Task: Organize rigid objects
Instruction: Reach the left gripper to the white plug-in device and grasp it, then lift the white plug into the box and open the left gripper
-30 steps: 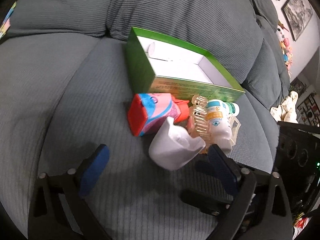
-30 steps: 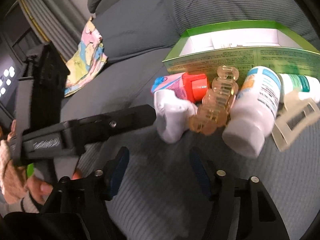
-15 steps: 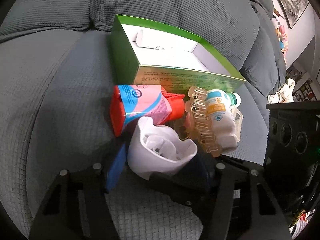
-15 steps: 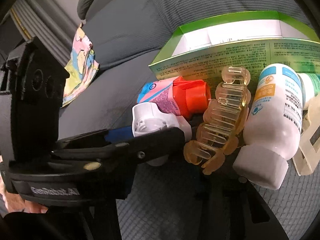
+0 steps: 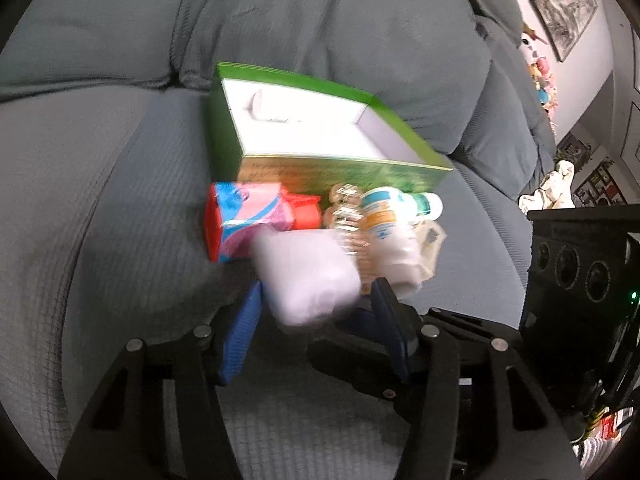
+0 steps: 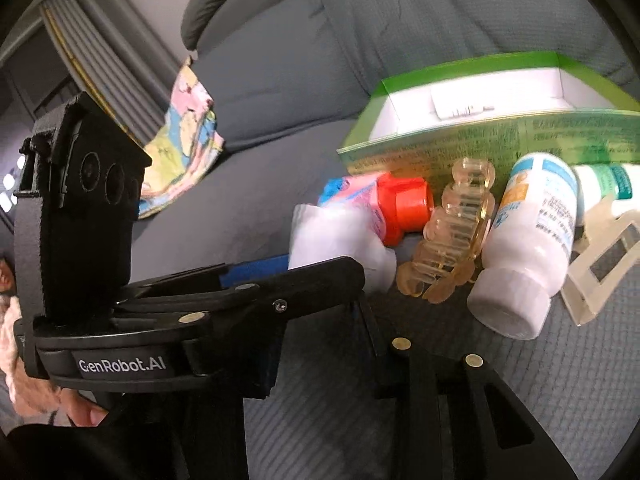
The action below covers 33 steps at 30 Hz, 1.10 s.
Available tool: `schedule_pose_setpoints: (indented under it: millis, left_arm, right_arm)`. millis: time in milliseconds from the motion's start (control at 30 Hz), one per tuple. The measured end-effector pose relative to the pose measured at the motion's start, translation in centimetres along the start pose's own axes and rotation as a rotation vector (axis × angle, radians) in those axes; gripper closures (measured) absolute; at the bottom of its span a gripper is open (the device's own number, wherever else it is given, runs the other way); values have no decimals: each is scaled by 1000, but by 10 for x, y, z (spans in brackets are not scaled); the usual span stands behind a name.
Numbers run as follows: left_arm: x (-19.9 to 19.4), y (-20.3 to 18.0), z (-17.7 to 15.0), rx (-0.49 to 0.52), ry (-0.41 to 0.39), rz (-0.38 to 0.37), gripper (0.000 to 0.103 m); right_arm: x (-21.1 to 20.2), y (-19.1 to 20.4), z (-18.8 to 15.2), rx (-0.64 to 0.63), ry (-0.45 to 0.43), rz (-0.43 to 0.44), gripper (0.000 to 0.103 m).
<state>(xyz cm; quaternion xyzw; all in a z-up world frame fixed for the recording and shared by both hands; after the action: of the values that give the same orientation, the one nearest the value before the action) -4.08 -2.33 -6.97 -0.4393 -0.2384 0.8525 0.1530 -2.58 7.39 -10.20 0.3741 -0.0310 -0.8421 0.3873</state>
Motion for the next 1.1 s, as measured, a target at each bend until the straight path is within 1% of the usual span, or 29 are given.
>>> schedule_pose_setpoints:
  millis: [33, 100, 167, 233, 267, 333, 367, 433, 500, 533, 600, 667, 733, 800, 867, 900, 933, 967, 1100]
  left_arm:
    - [0, -5, 1, 7, 1, -17, 54]
    - [3, -12, 4, 48, -13, 18, 56]
    - [12, -8, 7, 29, 5, 28, 56]
    - [12, -6, 9, 23, -19, 35, 54]
    - [13, -3, 9, 15, -18, 38, 53]
    - [15, 4, 9, -6, -11, 53, 44]
    - [14, 15, 9, -28, -7, 76, 39]
    - [20, 23, 9, -64, 9, 76, 38]
    - [24, 29, 8, -88, 28, 72, 30]
    - [26, 30, 8, -89, 36, 72, 29]
    - [34, 31, 5, -86, 59, 75, 29]
    - [40, 31, 2, -83, 80, 69, 30]
    - [46, 32, -1, -80, 88, 70, 31]
    - [45, 29, -3, -65, 83, 67, 39]
    - [43, 28, -2, -55, 77, 73, 39]
    - [42, 27, -1, -51, 74, 82, 42]
    - [41, 27, -1, -43, 70, 95, 43]
    - [39, 25, 0, -41, 64, 94, 43]
    - [23, 13, 7, -17, 16, 68, 45]
  right_arm:
    - [-2, 3, 4, -6, -9, 3, 69]
    - [-7, 6, 10, -26, -22, 7, 69]
    - [-6, 5, 13, -32, -4, -8, 70]
    - [0, -1, 15, -7, 20, -18, 70]
    - [1, -3, 13, 5, 26, -15, 70]
    - [0, -3, 10, 11, 21, 2, 70]
    - [-1, -4, 9, 11, 18, 2, 70]
    - [2, -7, 8, 18, 27, 8, 70]
    - [5, -9, 9, 24, 28, 0, 69]
    - [8, -10, 10, 24, 35, -6, 67]
    - [14, -10, 11, 31, 54, -9, 59]
    - [22, -10, 9, 24, 76, -17, 46]
    - [28, -11, 7, 22, 92, -38, 43]
    - [37, -13, 5, 22, 112, -36, 43]
    - [43, -14, 4, 18, 108, -25, 44]
    - [42, -14, 4, 7, 105, -27, 45]
    - [41, -13, 5, -6, 99, -20, 54]
    - [41, -10, 6, -13, 94, -9, 60]
    - [28, -4, 11, -47, 54, -17, 61]
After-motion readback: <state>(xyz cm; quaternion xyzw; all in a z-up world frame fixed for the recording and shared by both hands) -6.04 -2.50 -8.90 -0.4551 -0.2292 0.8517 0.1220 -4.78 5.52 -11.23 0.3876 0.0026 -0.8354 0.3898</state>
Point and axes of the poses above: each gripper's, at about its wrist camera, not at the fingertips, and x roughly the way its jaws point, y to its left, z to its top, the point moved 5 cm from there along x, roughly the way its jaws point, and after that the axes turned 12 degrees about -x, right-handed, at the moved point
